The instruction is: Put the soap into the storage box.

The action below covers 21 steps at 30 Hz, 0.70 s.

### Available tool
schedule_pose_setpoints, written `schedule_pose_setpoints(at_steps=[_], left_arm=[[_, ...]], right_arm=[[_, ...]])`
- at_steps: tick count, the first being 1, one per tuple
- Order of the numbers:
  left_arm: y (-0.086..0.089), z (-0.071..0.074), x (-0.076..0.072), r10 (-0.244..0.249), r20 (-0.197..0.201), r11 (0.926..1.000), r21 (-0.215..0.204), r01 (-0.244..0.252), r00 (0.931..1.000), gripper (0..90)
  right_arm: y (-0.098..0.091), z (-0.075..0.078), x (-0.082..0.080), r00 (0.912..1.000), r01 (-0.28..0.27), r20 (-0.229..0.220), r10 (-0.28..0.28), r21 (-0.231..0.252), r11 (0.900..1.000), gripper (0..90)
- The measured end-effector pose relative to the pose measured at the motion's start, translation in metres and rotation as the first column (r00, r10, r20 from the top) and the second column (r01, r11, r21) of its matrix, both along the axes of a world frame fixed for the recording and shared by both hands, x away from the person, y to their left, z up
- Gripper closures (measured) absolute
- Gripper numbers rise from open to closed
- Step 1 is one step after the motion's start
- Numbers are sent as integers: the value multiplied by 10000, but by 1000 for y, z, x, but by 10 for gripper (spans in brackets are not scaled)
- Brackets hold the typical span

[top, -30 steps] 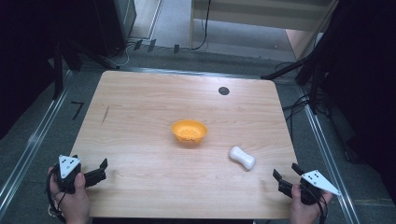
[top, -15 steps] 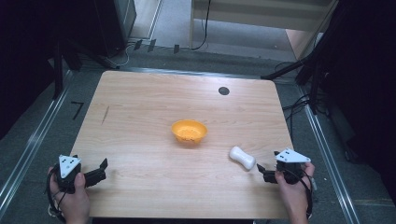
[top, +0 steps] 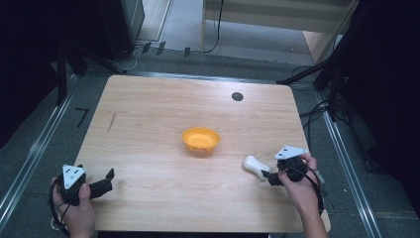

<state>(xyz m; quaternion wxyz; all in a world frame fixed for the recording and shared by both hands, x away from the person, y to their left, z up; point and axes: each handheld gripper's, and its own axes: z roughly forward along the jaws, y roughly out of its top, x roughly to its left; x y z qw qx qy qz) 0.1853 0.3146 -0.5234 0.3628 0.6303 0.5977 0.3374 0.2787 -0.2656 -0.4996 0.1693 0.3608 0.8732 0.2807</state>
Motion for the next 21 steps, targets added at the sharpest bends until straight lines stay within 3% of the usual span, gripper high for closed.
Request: schedule_pose_setpoints(at_steps=[11, 21], left_arm=[[0, 0, 0, -26, -31, 10000, 19, 26, 10000, 0], [1, 0, 0, -34, -28, 10000, -52, 34, 10000, 0]], right_arm=[[18, -5, 12, 9966, -431, -704, 416, -188, 9989, 255], [27, -13, 26, 9874, -640, -1472, 584, -337, 9974, 278]])
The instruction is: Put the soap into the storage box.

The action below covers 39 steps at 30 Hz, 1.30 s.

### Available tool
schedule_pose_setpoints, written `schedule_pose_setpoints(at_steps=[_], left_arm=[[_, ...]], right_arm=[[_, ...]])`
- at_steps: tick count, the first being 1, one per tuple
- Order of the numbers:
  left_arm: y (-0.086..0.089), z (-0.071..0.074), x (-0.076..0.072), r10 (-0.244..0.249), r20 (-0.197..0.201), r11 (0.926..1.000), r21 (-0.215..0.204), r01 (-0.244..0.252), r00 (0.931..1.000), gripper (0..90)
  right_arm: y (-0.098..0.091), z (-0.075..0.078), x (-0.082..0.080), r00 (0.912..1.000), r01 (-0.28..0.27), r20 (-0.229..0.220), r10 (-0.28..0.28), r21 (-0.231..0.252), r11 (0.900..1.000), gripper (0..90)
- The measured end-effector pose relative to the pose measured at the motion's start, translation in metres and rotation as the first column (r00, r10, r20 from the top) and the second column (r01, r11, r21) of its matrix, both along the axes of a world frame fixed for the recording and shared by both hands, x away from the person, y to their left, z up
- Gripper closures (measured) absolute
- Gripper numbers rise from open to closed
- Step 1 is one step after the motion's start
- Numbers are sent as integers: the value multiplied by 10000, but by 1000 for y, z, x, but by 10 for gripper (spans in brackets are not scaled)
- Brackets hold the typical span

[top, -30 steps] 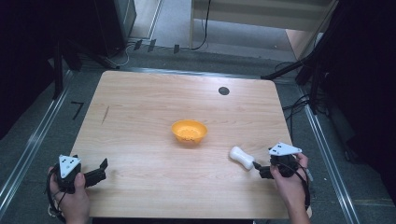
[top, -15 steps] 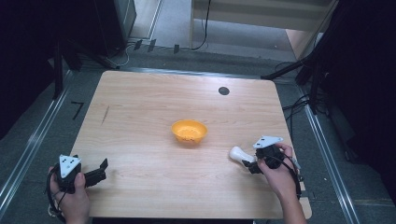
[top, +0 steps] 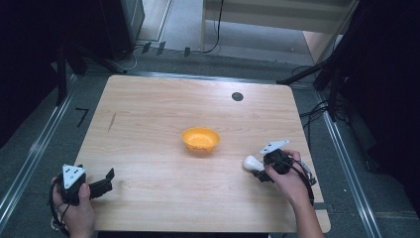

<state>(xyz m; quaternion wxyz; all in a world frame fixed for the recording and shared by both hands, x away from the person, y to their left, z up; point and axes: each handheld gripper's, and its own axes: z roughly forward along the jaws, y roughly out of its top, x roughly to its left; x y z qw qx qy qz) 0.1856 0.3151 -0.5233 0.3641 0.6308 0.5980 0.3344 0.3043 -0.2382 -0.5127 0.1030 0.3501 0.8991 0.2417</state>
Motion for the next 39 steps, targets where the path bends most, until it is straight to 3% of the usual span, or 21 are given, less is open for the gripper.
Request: schedule_pose_setpoints(at_steps=[5, 8, 15, 19, 39], left_arm=[[0, 0, 0, 20, 1, 10000, -37, -20, 10000, 0], [0, 0, 0, 27, -21, 10000, -36, -27, 10000, 0], [0, 0, 0, 31, -22, 10000, -38, -31, 10000, 0], [0, 0, 0, 11, -19, 10000, -3, -11, 10000, 0], [0, 0, 0, 7, 48, 10000, -4, -7, 10000, 0]], right_arm=[[4, -2, 4, 9997, 64, -255, -66, -75, 10000, 305], [9, -5, 5, 9992, -18, -400, -1, -457, 9990, 348], [7, -6, 6, 9978, -62, -666, 57, -80, 9999, 414], [3, -6, 4, 9977, -359, -570, 362, 64, 9993, 476], [1, -8, 1, 9994, -238, -232, 248, 420, 9988, 498]])
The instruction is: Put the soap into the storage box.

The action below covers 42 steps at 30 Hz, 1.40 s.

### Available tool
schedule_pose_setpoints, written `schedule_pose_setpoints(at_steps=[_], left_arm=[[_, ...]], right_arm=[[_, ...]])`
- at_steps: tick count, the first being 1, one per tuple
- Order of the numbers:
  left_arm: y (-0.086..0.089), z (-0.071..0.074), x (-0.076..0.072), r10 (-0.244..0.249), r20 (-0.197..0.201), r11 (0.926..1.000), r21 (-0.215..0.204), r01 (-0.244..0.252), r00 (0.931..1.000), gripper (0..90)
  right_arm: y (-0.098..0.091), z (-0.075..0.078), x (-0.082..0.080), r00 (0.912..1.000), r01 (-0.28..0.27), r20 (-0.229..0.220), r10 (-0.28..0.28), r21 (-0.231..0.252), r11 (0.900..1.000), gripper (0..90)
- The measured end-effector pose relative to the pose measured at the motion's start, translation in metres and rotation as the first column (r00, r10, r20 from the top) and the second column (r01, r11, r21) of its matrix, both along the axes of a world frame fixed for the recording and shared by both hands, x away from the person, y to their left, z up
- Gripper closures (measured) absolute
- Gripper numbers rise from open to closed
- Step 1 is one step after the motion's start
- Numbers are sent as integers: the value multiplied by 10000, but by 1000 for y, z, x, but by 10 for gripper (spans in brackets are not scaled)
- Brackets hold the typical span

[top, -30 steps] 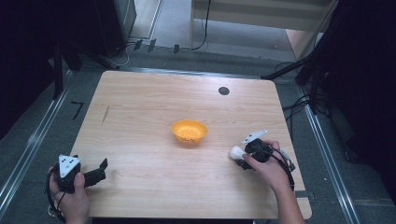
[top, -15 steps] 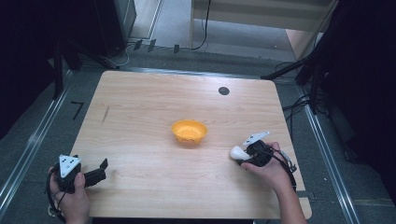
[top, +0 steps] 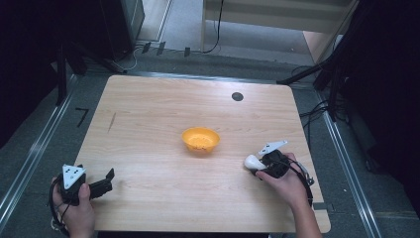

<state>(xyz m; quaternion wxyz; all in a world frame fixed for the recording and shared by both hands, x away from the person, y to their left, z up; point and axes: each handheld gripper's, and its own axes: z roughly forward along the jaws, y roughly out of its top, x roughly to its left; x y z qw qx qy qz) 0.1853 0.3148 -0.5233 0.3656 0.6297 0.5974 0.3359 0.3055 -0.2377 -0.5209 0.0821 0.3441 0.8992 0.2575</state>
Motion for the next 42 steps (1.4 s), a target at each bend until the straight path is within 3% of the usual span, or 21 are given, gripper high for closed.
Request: schedule_pose_setpoints(at_steps=[9, 24, 27, 42], left_arm=[[0, 0, 0, -18, -15, 10000, 5, 18, 10000, 0], [0, 0, 0, 0, -28, 10000, -32, 0, 10000, 0], [0, 0, 0, 16, -42, 10000, -40, -16, 10000, 0], [1, 0, 0, 16, -38, 9999, -120, -16, 10000, 0]], right_arm=[[-1, 2, 0, 9999, -134, -98, 134, -5, 9999, 505], [-3, 21, 1, 9986, -220, 476, 210, 206, 9995, 507], [-1, 28, 2, 9973, -262, 684, 247, 215, 9994, 507], [15, 46, 16, 9940, -756, 798, 742, 151, 9970, 508]])
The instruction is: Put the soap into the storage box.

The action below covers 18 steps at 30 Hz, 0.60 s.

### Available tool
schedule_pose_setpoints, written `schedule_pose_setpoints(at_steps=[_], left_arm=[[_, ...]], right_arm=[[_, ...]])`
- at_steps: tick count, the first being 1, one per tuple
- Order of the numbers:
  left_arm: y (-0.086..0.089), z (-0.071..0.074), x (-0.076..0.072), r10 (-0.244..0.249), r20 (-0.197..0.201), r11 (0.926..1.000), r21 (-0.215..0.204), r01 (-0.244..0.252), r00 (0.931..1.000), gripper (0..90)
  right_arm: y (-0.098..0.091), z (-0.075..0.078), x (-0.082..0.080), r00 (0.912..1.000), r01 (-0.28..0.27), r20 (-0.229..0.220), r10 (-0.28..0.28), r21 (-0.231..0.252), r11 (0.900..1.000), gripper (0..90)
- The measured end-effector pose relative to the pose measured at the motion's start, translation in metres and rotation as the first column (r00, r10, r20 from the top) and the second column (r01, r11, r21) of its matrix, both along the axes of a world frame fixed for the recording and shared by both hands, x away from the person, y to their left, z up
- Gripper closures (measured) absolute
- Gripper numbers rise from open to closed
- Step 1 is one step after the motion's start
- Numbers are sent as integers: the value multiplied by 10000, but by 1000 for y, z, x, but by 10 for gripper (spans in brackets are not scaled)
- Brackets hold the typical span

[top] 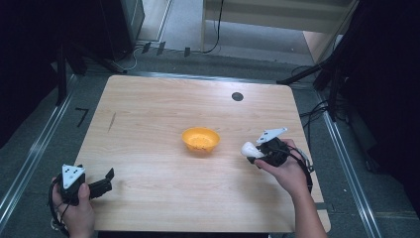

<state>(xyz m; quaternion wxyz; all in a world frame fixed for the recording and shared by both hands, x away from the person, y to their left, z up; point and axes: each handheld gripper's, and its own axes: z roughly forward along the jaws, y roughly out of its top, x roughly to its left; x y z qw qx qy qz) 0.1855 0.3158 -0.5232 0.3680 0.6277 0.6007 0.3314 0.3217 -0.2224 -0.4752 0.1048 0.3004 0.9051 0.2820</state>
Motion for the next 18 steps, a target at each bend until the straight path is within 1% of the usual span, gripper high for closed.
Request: schedule_pose_setpoints(at_steps=[1, 4, 6, 9, 10, 11, 12, 14, 17, 18], left_arm=[[0, 0, 0, -7, -17, 10000, 3, 7, 10000, 0], [1, 0, 0, -12, -23, 10000, -6, 12, 10000, 0], [1, 0, 0, -9, -13, 10000, -20, 9, 10000, 0], [1, 0, 0, 5, -21, 10000, -21, -5, 10000, 0], [1, 0, 0, 5, -21, 10000, -21, -5, 10000, 0], [1, 0, 0, -7, -17, 10000, -15, 7, 10000, 0], [1, 0, 0, 1, -17, 10000, -16, -1, 10000, 0], [1, 0, 0, 6, -13, 10000, -15, -6, 10000, 0], [1, 0, 0, 9, -33, 10000, -2, -9, 10000, 0], [1, 0, 0, 0, -36, 10000, -1, 0, 10000, 0]], right_arm=[[1, 1, 1, 10000, -52, 43, 51, 46, 10000, 508], [7, 3, 4, 9998, -179, -12, 179, -22, 9998, 507], [10, 4, 7, 9996, -287, 26, 287, -53, 9996, 507], [17, 5, 11, 9984, -560, 77, 561, -124, 9984, 507], [17, 5, 11, 9984, -560, 77, 561, -124, 9984, 507], [20, 5, 13, 9973, -724, 120, 727, -217, 9971, 507], [20, 5, 13, 9973, -724, 120, 727, -217, 9971, 507], [25, 8, 16, 9948, -1005, 174, 1007, -142, 9948, 507], [27, 10, 18, 9932, -1153, 144, 1154, -63, 9933, 507], [28, 10, 19, 9925, -1206, 184, 1208, -103, 9926, 507]])
